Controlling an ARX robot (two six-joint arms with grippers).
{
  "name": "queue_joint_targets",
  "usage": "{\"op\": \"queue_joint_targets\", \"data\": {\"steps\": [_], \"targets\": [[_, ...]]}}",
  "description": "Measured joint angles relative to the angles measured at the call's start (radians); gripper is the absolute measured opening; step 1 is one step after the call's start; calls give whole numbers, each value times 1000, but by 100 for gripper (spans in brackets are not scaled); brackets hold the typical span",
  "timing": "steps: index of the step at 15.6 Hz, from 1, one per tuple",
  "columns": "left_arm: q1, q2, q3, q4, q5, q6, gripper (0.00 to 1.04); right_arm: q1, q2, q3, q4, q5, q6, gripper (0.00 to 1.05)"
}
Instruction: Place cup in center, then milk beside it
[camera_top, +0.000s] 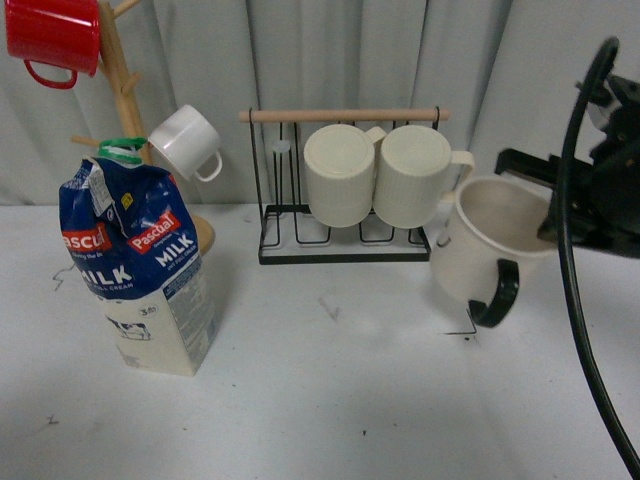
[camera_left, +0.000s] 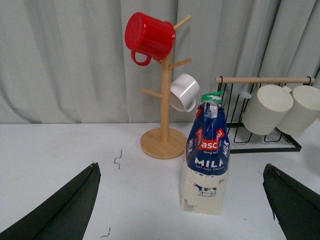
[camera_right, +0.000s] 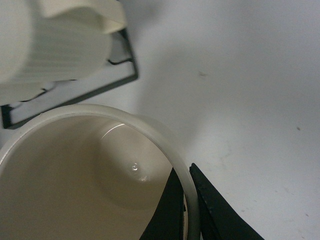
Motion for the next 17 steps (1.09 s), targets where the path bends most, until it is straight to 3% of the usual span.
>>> {"op": "queue_joint_targets", "data": {"steps": [5, 9, 17], "targets": [[0, 0, 0, 0, 0, 0, 98, 145, 11, 23, -28, 28, -77, 3], [0, 0, 0, 0, 0, 0, 98, 211, 115, 62, -59, 56, -80, 3], [0, 0, 0, 0, 0, 0, 98, 218, 234, 175, -90, 59, -88, 5]]}}
